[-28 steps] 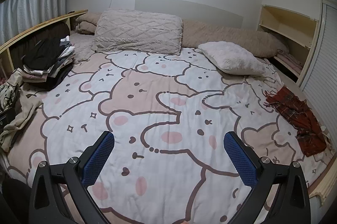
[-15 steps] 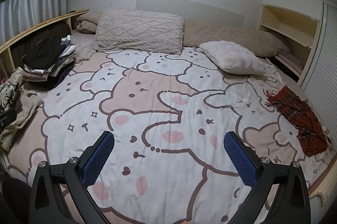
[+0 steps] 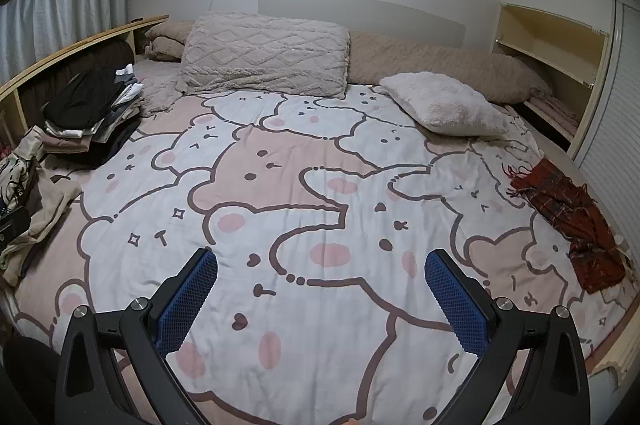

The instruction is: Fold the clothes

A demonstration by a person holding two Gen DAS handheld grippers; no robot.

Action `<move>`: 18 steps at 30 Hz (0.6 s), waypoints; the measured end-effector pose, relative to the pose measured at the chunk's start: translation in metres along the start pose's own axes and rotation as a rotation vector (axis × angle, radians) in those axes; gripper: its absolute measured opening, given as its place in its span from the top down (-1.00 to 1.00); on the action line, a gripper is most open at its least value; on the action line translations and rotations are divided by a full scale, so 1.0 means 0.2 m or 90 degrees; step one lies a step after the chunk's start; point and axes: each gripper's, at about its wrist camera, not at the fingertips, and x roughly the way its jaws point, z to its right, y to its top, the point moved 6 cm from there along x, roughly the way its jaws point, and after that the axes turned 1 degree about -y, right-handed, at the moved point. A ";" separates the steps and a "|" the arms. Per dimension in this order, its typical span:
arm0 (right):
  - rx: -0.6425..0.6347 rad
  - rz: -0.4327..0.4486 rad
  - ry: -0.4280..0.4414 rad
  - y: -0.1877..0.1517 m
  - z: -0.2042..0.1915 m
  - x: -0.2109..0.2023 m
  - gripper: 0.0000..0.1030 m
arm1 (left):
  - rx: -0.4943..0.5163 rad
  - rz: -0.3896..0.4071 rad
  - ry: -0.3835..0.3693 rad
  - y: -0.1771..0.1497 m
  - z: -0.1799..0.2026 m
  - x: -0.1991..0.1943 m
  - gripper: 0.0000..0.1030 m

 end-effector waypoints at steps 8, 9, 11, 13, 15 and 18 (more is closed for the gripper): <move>0.001 -0.010 0.001 -0.02 0.00 0.02 -1.00 | -0.002 -0.011 -0.004 -0.03 0.01 0.01 -0.99; 0.001 -0.011 0.002 -0.02 0.00 0.02 -1.00 | -0.002 -0.012 -0.005 -0.03 0.01 0.01 -0.99; 0.001 -0.013 0.002 -0.02 0.00 0.02 -1.00 | -0.001 -0.013 -0.005 -0.03 0.01 0.01 -0.99; 0.001 -0.015 0.003 -0.02 -0.01 0.03 -1.00 | -0.001 -0.015 -0.005 -0.03 0.01 0.01 -0.99; 0.000 -0.016 0.003 -0.03 0.00 0.03 -1.00 | 0.000 -0.015 -0.005 -0.03 0.01 0.01 -0.99; -0.001 -0.018 0.004 -0.03 -0.01 0.03 -1.00 | -0.001 -0.016 -0.004 -0.02 0.02 0.02 -0.99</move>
